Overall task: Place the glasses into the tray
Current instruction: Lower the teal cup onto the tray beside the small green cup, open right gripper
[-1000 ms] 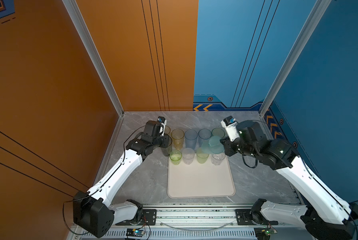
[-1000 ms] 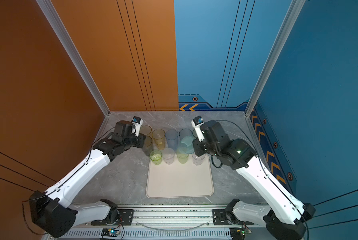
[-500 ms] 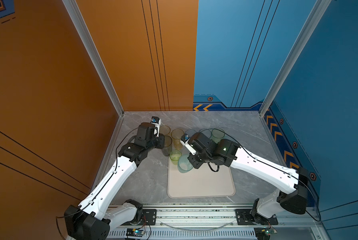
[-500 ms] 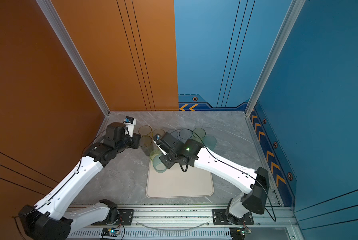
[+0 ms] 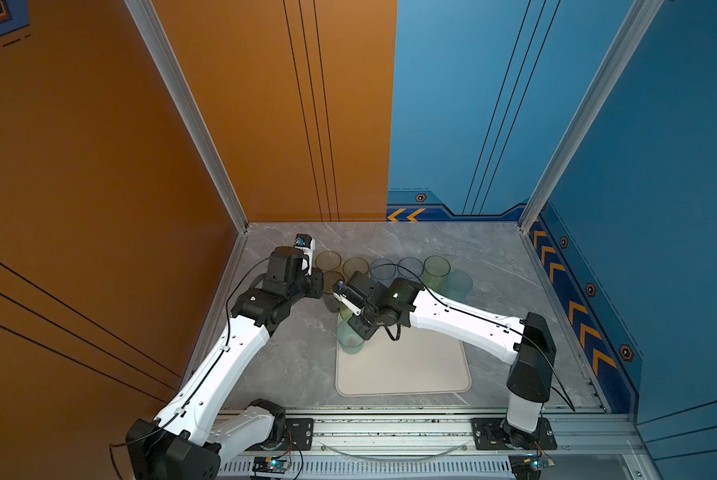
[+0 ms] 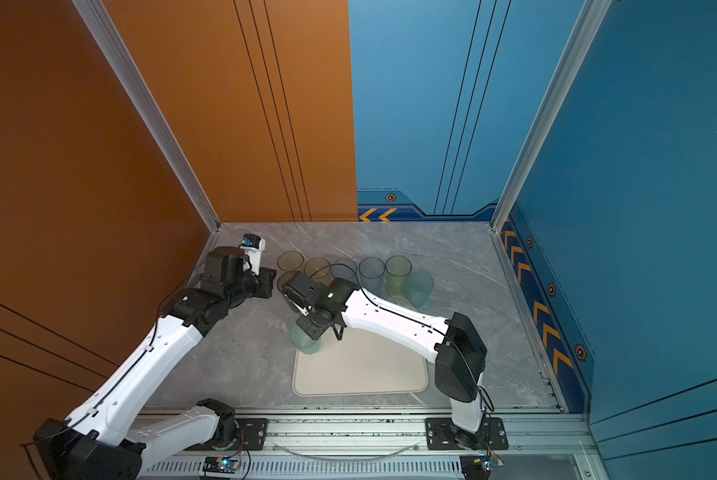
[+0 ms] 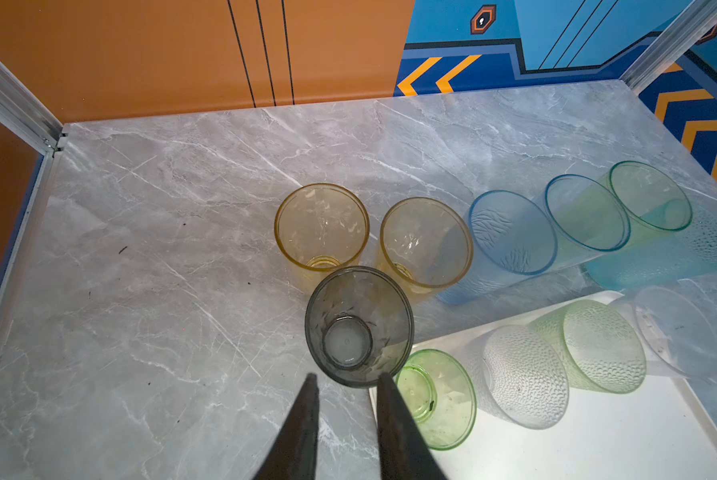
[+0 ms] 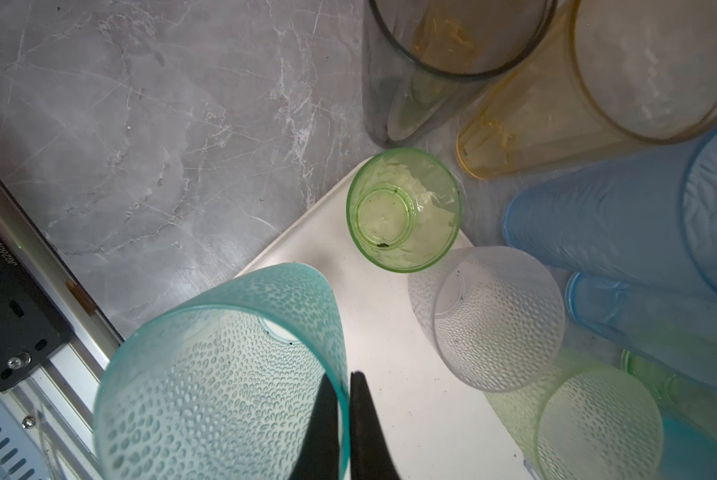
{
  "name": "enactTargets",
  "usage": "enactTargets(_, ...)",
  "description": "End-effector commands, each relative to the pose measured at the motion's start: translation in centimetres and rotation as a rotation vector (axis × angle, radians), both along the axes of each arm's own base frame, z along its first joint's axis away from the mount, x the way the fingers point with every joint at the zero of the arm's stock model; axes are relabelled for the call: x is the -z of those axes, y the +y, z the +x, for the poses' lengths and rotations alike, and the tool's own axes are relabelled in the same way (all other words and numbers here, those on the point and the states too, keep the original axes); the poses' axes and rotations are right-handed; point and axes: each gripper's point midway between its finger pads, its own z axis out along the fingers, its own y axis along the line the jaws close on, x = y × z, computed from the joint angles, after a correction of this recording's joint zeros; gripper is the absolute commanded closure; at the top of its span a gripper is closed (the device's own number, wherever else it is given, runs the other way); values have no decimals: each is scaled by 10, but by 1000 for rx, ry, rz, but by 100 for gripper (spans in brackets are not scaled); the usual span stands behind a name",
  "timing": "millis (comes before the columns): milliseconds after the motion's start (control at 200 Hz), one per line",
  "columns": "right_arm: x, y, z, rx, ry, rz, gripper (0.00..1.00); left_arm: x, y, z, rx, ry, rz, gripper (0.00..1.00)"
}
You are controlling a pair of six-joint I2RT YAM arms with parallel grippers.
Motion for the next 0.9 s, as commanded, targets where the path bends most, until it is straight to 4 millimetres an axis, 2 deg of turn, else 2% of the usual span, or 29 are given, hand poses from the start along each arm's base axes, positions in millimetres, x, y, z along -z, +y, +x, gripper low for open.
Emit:
enactTargets(0, -6, 9, 3, -16, -14, 12, 100, 4, 4, -5, -3, 16, -11, 74)
enactTargets(581, 32, 9, 15, -3, 34, -64, 100, 12, 6, 0, 2, 46, -18, 74)
enactTargets(711, 36, 8, 17, 1, 42, -67, 100, 13, 6, 1, 2, 49, -18, 74)
enactTargets(731, 27, 13, 21, 1, 30, -45, 100, 13, 6, 1, 1, 49, -18, 74)
enactTargets(891, 30, 15, 22, -1, 41, -43, 100, 16, 6, 2, 2, 57, -16, 74)
